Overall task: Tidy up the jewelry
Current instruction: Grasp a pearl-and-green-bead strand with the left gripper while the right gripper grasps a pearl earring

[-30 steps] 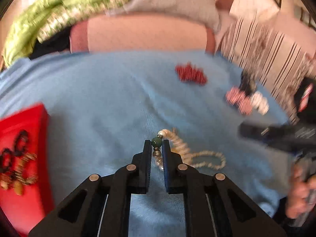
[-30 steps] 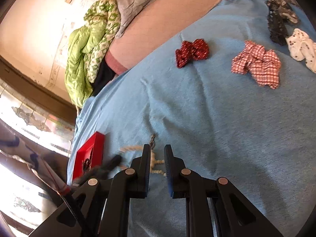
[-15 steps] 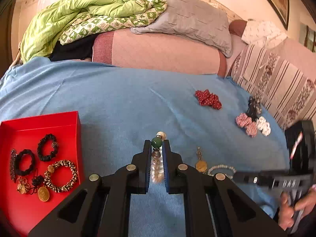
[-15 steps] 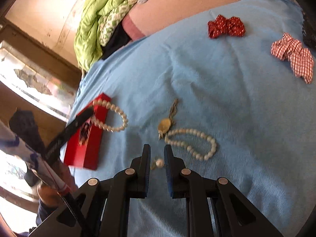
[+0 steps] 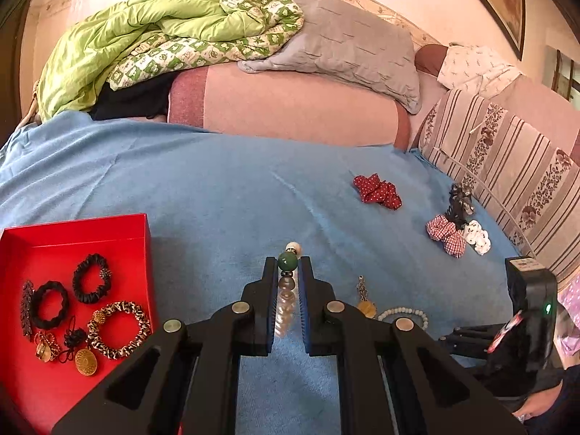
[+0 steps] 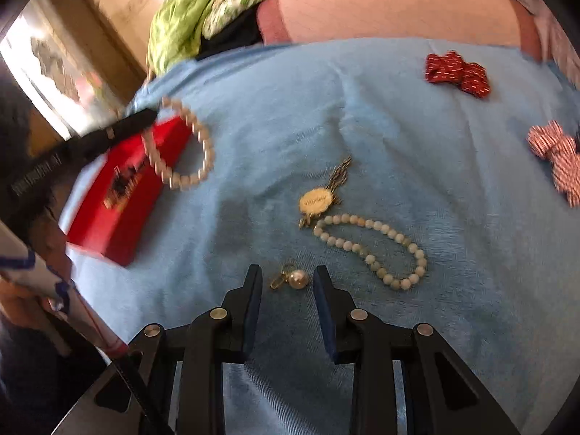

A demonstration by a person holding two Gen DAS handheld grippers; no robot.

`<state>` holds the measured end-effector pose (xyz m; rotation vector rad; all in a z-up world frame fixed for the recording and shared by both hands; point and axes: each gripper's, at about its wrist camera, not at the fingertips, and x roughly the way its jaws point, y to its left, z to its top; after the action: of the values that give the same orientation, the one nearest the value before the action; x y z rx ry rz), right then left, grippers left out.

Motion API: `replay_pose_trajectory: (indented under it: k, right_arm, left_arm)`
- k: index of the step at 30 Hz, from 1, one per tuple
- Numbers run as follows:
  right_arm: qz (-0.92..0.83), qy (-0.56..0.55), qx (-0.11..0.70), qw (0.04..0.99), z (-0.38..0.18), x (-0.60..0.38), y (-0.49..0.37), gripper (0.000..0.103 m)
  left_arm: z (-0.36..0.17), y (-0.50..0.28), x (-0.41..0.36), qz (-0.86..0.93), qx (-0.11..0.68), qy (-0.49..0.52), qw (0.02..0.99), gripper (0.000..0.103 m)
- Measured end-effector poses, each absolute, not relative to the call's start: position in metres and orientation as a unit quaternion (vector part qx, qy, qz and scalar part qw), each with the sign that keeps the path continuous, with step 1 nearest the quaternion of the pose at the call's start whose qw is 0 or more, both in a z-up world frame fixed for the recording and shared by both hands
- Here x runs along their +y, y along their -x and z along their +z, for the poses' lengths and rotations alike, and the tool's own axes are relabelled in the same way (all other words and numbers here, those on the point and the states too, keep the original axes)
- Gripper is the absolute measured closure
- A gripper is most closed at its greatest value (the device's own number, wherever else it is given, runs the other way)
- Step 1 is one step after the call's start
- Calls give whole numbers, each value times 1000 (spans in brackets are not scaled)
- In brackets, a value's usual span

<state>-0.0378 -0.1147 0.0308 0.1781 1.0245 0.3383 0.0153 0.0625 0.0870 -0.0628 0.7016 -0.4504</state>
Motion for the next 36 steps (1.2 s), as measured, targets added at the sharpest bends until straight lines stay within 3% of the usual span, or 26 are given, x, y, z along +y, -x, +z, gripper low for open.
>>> replay_pose_trajectory:
  k: [4, 7, 12, 23, 36]
  right_arm:
    - [155, -40, 479, 863, 29, -104, 40, 71]
    - [149, -29, 477, 866, 28, -102, 39, 83]
    - [150, -15, 472, 869, 32, -102, 38, 87]
    - [145, -127, 377, 906, 79, -141, 37, 86]
    - [158, -145, 353, 911, 97, -123, 38, 86]
  left_arm:
    - [87, -15, 64, -217, 341, 29, 914, 93]
    - [86, -15, 64, -218, 342, 27, 914, 93]
    - [85, -15, 63, -217, 342, 23, 914, 93]
    - [88, -13, 67, -215, 336, 25, 916, 93]
    - [98, -2, 76, -209, 318, 15, 925, 93]
